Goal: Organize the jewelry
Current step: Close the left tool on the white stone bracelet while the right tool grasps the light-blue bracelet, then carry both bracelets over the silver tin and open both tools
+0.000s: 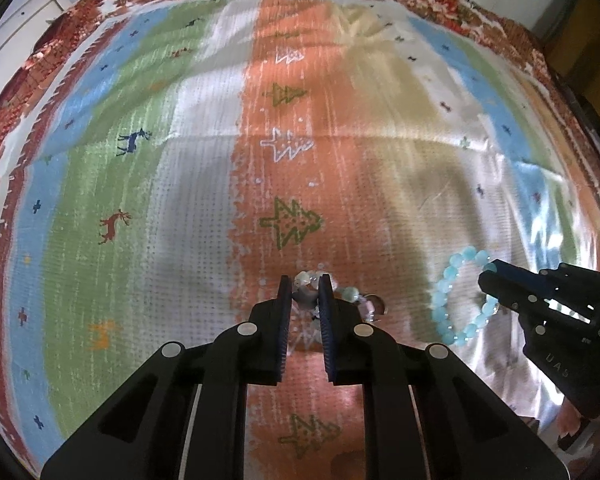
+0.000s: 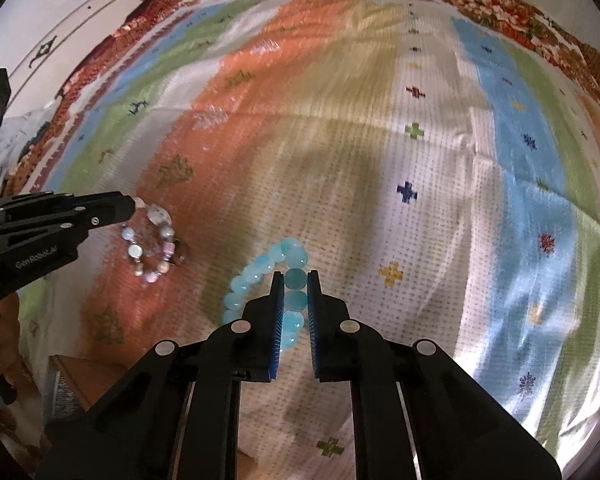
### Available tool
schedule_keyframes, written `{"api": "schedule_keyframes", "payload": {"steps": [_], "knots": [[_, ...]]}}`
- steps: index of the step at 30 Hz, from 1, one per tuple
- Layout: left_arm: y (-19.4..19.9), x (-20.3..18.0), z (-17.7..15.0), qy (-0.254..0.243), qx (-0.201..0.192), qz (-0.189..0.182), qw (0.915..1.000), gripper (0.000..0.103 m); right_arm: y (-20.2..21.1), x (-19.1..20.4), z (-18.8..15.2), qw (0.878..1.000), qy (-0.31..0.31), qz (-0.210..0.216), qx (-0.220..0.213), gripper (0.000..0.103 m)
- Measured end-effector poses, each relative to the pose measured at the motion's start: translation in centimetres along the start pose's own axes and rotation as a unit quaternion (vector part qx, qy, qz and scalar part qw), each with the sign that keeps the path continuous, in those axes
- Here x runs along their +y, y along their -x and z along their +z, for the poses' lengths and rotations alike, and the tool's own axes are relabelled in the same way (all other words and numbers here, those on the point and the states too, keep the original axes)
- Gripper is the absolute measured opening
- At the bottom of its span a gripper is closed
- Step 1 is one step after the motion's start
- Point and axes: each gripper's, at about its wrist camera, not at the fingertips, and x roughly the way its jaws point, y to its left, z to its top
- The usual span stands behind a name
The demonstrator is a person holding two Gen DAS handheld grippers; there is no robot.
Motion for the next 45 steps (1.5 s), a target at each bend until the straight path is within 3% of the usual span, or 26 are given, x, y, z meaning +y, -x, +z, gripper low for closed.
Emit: {"api": "schedule_keyframes", "payload": {"steps": [23, 39, 45], "knots": [[6.8, -1.3, -1.8, 0.002, -0.074, -0.028, 0.9968, 0.013, 5.9, 1.4, -1.4, 0.997, -0.012, -0.006, -0.07, 0.012], [11.0, -3.7, -5.2, -0.008, -0.113, -0.067, 0.9914, 0.013, 10.4, 1.8, -3.8, 0.992, -0.02, -0.003, -0.125, 0.012], [11.9, -4.3, -6.5, -0.026, -0.128, -0.063, 0.9894, 0.013, 11.4, 2.7, -4.7, 0.99, -0.003, -0.009, -0.137, 0.012]]}}
